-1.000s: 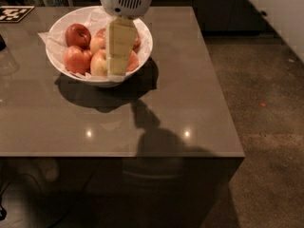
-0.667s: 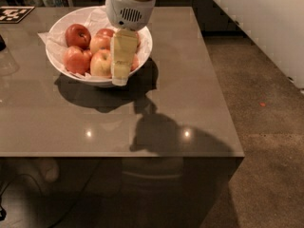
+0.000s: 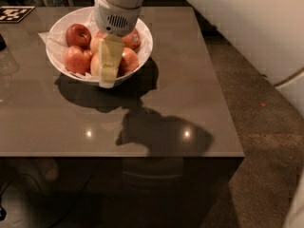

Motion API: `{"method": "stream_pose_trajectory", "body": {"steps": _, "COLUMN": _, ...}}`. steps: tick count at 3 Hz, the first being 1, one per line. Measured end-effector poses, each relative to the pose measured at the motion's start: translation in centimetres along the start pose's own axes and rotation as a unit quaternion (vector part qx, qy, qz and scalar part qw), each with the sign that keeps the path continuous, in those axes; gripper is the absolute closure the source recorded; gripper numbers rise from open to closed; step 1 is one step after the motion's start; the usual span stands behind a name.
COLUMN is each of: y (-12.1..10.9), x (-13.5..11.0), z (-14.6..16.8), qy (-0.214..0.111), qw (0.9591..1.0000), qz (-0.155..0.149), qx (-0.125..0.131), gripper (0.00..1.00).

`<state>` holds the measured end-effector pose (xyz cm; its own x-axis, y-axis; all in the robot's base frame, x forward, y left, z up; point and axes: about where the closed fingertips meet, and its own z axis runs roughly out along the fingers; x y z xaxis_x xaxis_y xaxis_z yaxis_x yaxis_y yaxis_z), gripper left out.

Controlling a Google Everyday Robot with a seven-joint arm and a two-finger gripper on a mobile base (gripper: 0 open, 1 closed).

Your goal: Pick apple from white bowl

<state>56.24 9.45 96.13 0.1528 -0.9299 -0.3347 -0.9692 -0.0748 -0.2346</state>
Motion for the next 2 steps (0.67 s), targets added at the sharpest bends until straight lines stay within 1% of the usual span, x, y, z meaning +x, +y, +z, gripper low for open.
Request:
{"method": "stream_pose_trajectory", "body": {"steps": 1, "y": -0.48, "x": -0.42, "z": 2.38, "qy": 0.000, "qw": 0.9998, "qz": 0.003, "qx": -0.019, "gripper": 0.00}}
{"method": "stream_pose_trajectory", "body": {"steps": 2, "y": -0.50, "x": -0.41, "z": 2.44, "qy": -0.001, "qw": 0.9998, "qz": 0.003, "qx": -0.019, "gripper": 0.00}}
